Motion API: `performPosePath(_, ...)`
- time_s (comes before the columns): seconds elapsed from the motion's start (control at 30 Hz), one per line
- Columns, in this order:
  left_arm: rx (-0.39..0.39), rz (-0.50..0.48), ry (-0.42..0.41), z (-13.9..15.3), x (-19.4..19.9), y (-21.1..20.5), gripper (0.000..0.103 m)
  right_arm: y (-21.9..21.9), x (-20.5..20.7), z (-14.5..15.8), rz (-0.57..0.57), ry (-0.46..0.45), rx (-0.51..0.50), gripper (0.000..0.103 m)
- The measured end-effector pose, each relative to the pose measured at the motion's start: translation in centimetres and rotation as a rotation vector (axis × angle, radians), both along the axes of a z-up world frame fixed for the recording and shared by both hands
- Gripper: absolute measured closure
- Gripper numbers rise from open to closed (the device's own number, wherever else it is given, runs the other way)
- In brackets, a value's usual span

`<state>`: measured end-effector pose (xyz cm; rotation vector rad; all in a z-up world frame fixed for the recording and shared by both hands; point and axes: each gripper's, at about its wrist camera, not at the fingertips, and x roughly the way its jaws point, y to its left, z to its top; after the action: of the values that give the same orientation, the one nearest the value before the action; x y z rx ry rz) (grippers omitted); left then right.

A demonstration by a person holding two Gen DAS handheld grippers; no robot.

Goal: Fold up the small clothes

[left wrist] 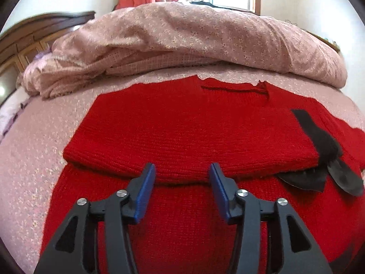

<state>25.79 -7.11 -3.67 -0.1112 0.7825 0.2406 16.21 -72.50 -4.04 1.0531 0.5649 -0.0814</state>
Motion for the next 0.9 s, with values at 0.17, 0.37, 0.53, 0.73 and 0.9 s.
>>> performPosePath(0.17,-0.072,0.011,-0.010,-0.1,-0.3,1.0,0.051,-2.0,2.1,0.0,0.018,-0.091,0.044,0.023)
performPosePath(0.37,-0.060,0.009,-0.003,-0.2,-0.2,0.6,0.049,-2.5,5.7,0.2,0.003,-0.092,0.018,0.023)
performPosePath(0.53,-0.080,0.005,-0.003,-0.2,-0.1,1.0,0.049,-2.3,6.4,0.1,0.006,-0.092,0.000,0.024)
performPosePath(0.73,-0.088,0.005,-0.006,-0.2,-0.2,1.1,0.048,-1.9,6.6,1.0,-0.005,0.145,-0.032,0.033)
performPosePath(0.9,-0.092,0.005,-0.005,-0.2,-0.1,1.1,0.048,-2.0,6.1,0.3,-0.125,-0.019,-0.103,0.032)
